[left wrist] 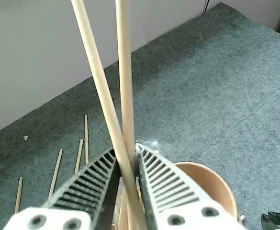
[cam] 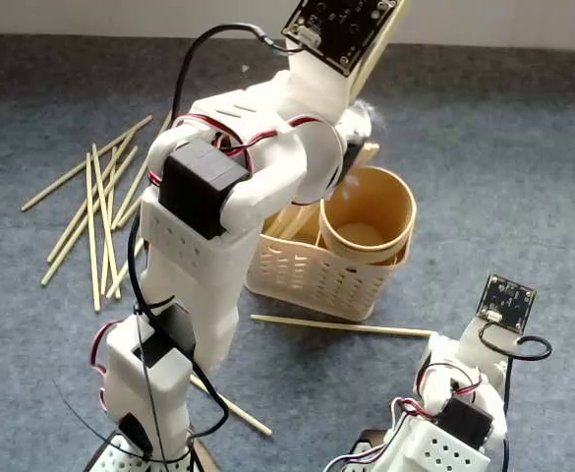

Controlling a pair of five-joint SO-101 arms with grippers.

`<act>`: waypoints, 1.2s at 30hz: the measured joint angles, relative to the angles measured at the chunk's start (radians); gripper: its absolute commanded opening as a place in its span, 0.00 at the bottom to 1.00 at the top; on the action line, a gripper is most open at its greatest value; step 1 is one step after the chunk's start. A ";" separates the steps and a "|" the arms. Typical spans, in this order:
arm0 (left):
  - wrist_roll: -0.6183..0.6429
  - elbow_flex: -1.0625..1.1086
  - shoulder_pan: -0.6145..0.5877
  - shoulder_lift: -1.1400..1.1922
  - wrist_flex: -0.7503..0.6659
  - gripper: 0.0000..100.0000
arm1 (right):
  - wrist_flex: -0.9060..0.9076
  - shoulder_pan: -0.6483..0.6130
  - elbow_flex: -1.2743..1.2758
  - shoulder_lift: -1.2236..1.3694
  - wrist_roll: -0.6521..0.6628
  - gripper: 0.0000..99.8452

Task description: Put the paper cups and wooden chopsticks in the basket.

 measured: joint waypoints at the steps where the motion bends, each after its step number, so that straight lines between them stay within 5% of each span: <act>1: -0.003 0.000 0.002 0.000 0.000 0.01 | 0.000 0.000 0.000 0.000 0.000 0.06; 19: -0.114 -0.008 -0.048 0.006 0.000 0.00 | 0.000 0.000 0.000 0.000 0.000 0.06; 26: -0.114 -0.008 -0.072 0.006 0.002 0.10 | 0.000 0.000 0.000 0.000 0.000 0.06; 36: -0.114 -0.009 -0.072 0.071 0.003 0.11 | 0.000 0.000 0.000 0.000 0.000 0.06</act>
